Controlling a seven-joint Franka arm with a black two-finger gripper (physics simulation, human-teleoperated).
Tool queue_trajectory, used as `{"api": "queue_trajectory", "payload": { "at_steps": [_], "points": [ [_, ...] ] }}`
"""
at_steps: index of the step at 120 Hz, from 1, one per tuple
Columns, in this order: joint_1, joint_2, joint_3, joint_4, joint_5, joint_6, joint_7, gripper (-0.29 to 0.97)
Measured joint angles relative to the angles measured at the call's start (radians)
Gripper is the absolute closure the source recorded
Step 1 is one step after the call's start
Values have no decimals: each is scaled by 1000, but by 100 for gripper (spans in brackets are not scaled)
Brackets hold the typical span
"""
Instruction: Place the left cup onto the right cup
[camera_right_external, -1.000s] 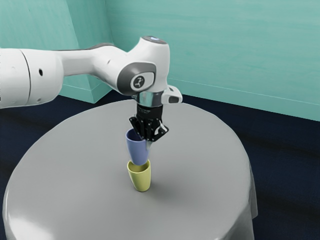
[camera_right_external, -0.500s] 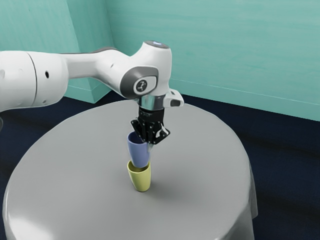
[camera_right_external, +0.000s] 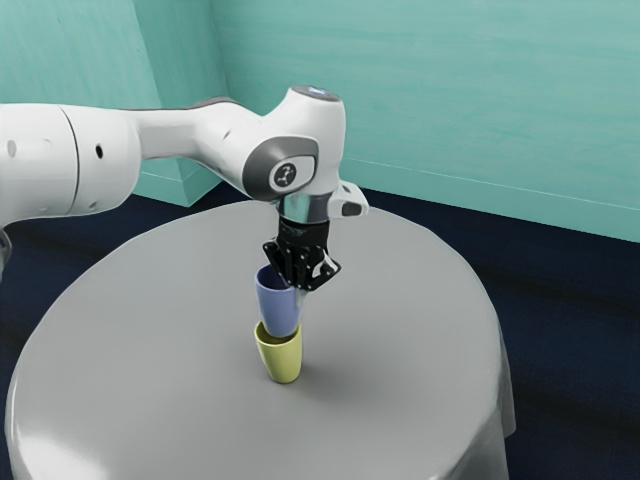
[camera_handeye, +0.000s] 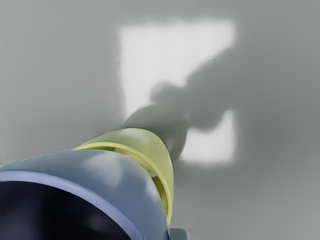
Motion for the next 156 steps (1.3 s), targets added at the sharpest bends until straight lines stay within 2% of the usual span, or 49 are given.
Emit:
{"api": "queue_trajectory", "payload": {
  "at_steps": [96, 123, 156],
  "points": [
    [4, 19, 2, 2, 4, 10, -1, 76],
    [3, 19, 2, 2, 4, 13, 0, 70],
    [2, 18, 2, 2, 4, 14, 1, 54]
  ]
}}
